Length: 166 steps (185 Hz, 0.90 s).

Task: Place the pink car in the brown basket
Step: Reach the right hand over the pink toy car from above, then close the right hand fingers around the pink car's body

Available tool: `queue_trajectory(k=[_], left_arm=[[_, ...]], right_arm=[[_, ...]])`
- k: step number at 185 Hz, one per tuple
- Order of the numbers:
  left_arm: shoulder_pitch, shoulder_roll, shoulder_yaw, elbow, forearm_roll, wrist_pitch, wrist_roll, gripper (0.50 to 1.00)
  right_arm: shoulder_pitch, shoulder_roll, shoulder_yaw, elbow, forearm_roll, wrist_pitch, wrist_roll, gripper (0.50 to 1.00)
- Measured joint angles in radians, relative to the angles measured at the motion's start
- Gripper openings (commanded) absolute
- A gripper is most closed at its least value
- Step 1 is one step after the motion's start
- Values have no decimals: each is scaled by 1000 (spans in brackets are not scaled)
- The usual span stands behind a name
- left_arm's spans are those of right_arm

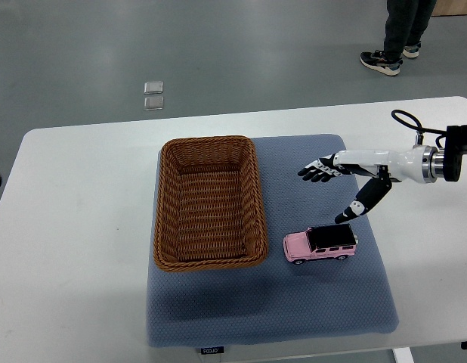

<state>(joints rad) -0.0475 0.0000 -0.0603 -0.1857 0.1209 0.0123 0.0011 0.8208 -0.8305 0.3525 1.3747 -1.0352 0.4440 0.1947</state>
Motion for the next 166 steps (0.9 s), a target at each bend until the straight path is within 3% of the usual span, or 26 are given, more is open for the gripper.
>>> queue_trajectory(k=[55,134,166], left_arm=[[0,0,0,-1,0,0,0,1000],[0,0,0,0,0,0,0,1000],[0,0,0,1,0,0,0,1000]], right_arm=[[-96,-1,-1,23,-36,-78,1,913],[-153,66,-4,-1,-114,-133,6,901],[-164,81,-5,-13,-134,-151,8,817]])
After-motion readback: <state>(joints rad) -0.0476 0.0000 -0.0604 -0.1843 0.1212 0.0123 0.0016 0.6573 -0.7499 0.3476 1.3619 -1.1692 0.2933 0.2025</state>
